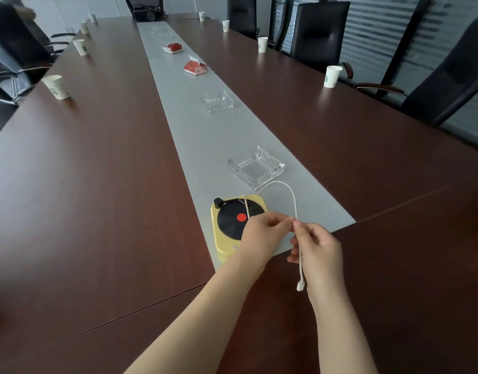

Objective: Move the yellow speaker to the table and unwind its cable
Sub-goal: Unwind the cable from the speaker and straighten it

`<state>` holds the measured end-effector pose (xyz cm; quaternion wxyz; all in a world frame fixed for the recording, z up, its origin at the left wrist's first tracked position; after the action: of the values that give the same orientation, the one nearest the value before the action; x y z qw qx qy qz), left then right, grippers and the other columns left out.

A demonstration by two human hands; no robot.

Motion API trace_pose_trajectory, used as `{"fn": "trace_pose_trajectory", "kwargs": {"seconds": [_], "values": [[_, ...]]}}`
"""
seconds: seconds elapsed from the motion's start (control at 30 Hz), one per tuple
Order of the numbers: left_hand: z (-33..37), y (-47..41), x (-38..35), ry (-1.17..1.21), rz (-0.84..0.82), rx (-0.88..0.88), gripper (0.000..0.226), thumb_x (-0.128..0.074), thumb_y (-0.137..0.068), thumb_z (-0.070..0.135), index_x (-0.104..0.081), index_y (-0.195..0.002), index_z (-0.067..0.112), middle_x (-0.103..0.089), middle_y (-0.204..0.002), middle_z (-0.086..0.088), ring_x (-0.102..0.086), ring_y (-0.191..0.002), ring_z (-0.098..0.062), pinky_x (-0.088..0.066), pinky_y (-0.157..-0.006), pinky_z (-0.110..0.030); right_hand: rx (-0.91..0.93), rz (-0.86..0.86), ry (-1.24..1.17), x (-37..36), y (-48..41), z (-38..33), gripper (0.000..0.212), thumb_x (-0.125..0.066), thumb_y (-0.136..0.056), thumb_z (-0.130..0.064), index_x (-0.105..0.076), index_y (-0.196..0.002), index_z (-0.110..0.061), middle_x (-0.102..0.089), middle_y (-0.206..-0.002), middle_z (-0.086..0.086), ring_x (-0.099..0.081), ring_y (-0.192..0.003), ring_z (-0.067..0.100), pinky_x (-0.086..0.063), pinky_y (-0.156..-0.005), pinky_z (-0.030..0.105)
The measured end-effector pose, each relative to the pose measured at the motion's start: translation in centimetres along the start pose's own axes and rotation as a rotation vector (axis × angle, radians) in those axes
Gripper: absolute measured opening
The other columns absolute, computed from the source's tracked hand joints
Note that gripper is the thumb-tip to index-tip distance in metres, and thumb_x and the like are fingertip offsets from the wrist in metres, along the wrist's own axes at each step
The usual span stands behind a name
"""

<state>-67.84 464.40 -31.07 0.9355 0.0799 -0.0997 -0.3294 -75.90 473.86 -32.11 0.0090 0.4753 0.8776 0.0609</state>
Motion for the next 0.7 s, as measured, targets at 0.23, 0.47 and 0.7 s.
{"fn": "trace_pose_trajectory", "kwargs": {"seconds": [0.23,0.47,0.7], "values": [[-0.6,-0.7,0.9,-0.332,0.168,-0.085,0.023,-0.056,-0.089,0.035,-0.070,-0.097,0.019,-0.068,-0.105,0.003,-0.057,-0.108,-0.020,-0.042,-0.100,-0.039,-0.039,0.134,0.156,4.6,-2.0,1.9,0.006,-0.061,-0.090,-0.016,-0.063,-0.090,-0.010,-0.064,-0.070,0.008,-0.062,-0.061,0.021,-0.057,-0.060,0.036],[-1.1,0.0,4.2,-0.082,0.311,-0.125,0.007,-0.054,-0.092,0.025,-0.061,-0.092,0.025,-0.063,-0.095,0.011,-0.056,-0.084,-0.001,-0.044,-0.067,-0.007,-0.018,0.141,0.446,5.8,-3.7,4.6,0.016,-0.066,-0.084,-0.032,-0.071,-0.082,-0.018,-0.066,-0.075,-0.007,-0.063,-0.085,0.022,-0.051,-0.080,0.041],[-2.5,-0.1,5.6,-0.015,0.409,-0.047,0.011,-0.053,-0.092,0.028,-0.062,-0.092,0.021,-0.059,-0.087,0.014,-0.054,-0.080,0.002,-0.039,-0.066,-0.012,-0.027,0.168,0.737,5.8,-3.2,6.3,0.014,-0.067,-0.081,-0.037,-0.064,-0.085,-0.024,-0.066,-0.083,-0.004,-0.053,-0.096,0.023,-0.039,-0.085,0.038]]}}
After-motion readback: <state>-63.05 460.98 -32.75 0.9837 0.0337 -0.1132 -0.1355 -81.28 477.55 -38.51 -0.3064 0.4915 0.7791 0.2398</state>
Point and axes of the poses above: each hand's wrist, its own y-axis away from the middle knuckle, its own x-axis out of the back of the hand, z = x × y, the point moved 9 cm from there along -y, towards the middle knuckle
